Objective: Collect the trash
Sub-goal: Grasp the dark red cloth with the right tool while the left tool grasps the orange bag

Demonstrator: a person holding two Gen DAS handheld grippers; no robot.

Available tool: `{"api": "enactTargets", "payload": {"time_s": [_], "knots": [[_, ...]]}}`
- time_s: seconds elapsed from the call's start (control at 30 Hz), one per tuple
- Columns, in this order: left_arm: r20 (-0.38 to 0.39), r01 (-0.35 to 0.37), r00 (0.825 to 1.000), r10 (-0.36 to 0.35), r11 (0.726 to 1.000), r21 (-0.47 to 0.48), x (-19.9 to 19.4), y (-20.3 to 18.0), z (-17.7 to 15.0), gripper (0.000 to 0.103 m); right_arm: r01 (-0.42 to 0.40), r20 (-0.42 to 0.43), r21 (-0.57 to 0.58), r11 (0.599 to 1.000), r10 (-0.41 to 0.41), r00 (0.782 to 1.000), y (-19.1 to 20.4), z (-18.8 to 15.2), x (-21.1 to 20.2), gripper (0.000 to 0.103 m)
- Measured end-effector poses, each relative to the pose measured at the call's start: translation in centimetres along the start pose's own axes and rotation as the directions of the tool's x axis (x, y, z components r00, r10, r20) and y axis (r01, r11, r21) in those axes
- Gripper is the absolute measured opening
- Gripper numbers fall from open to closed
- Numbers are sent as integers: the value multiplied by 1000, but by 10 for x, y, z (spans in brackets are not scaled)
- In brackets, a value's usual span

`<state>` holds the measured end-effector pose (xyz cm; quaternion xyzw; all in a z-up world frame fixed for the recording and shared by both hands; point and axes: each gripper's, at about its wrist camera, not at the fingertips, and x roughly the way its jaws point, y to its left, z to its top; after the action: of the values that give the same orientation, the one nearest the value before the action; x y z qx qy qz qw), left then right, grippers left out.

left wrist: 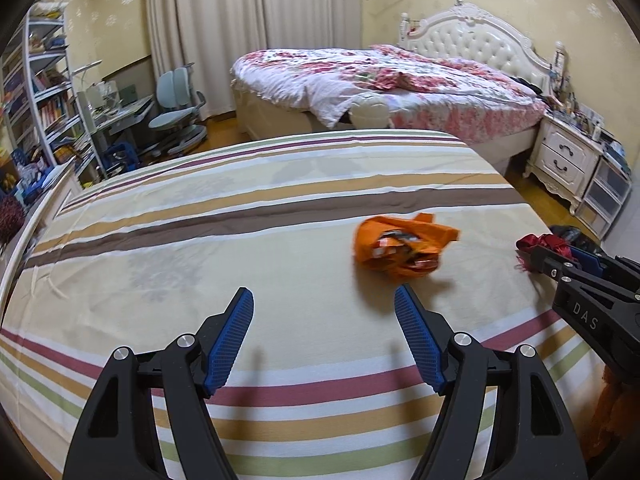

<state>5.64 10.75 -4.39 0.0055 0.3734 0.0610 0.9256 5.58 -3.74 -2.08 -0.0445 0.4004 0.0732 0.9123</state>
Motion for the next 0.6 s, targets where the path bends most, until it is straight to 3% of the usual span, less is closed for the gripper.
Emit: {"api": "enactTargets", "payload": {"time_s": [0.37, 0.6], "knots": [[-16, 23, 1000, -22, 999, 44, 18, -33, 17, 73, -23, 4, 10, 1000, 23, 1000, -11, -1, 1, 28], [-50, 42, 998, -42, 999, 9, 31, -29, 25, 72, -33, 2, 7, 999, 33, 999, -10, 0, 3, 28]]}}
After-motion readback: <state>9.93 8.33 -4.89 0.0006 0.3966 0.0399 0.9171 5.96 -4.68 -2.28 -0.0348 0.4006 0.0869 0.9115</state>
